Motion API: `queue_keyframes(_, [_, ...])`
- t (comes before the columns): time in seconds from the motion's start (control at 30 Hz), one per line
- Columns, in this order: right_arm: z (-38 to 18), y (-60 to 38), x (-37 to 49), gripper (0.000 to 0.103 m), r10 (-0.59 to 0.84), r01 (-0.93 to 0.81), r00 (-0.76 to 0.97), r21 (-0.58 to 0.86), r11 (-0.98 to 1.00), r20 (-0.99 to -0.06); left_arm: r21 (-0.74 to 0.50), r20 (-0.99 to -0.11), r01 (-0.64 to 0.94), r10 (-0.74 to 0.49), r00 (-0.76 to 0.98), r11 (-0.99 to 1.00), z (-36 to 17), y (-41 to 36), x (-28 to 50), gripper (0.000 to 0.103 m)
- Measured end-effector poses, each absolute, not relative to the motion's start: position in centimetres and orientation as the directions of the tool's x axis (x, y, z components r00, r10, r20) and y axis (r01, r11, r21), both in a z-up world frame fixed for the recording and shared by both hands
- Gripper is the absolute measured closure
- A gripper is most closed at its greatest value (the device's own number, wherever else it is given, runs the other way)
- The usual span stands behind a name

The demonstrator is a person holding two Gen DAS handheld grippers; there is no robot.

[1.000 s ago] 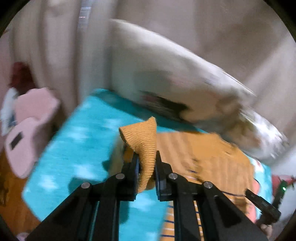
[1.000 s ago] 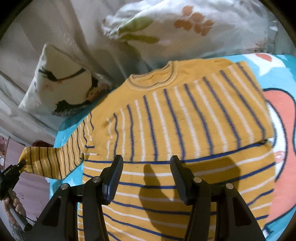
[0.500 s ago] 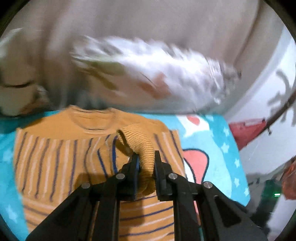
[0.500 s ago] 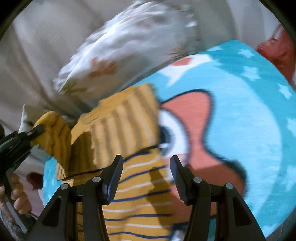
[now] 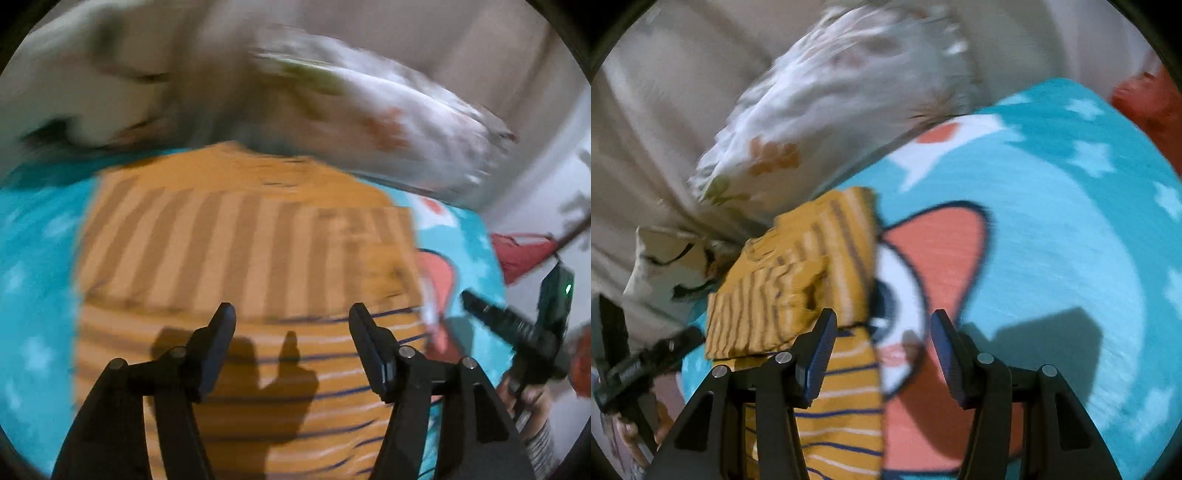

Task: Fold small clothes
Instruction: 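Fold the held sleeve across the sweater body and open the left gripper, then grasp the sweater hem with both grippers and lift it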

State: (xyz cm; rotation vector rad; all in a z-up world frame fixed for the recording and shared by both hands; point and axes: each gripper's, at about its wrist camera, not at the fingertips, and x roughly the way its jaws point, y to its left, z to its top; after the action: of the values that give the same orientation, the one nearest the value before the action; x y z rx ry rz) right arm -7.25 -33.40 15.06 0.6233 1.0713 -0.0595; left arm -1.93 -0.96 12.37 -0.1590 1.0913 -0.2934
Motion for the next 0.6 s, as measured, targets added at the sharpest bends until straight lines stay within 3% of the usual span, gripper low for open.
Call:
queue_keyframes(0.2, [12.3, -28.9, -1.4, 0.045, 0.300, 0.210, 0.434, 0.419, 0.883, -0.849, -0.173, -0.877, -0.113, -0.100, 0.471, 0.978, 12.1, 9.3, -6.5, 0.040])
queue_keyframes(0.3, [10.3, -27.1, 0.5, 0.048, 0.262, 0.194, 0.371, 0.350, 0.916, -0.891, -0.138, -0.882, -0.204, -0.027, 0.470, 0.969, 11.9, 12.5, -8.2, 0.040])
queue_keyframes(0.33, [9.9, -26.6, 0.8, 0.057, 0.260, 0.177, 0.362, 0.340, 0.924, -0.895, -0.136, -0.883, -0.225, -0.015, 0.469, 0.965, 11.9, 13.3, -8.6, 0.040])
queue_keyframes(0.37, [9.9, -26.2, 1.0, 0.088, 0.256, 0.153, 0.358, 0.327, 0.933, -0.898, -0.132, -0.884, -0.250, 0.000, 0.467, 0.959, 11.8, 14.3, -9.1, 0.040])
queue_keyframes(0.47, [10.6, -26.6, 1.4, 0.097, 0.241, 0.131, 0.378, 0.310, 0.942, -0.894, -0.127, -0.885, -0.280, 0.019, 0.465, 0.952, 11.3, 15.8, -9.5, 0.040])
queue_keyframes(0.5, [10.8, -27.1, 1.6, 0.102, 0.184, 0.160, 0.381, 0.261, 0.952, -0.906, -0.126, -0.886, -0.284, 0.021, 0.463, 0.950, 11.1, 16.3, -9.5, 0.040])
queue_keyframes(0.6, [10.7, -29.4, 1.9, 0.101, -0.001, 0.264, 0.371, 0.104, 0.959, -0.929, -0.141, -0.894, -0.284, 0.001, 0.449, 0.948, 9.9, 17.1, -9.1, 0.040])
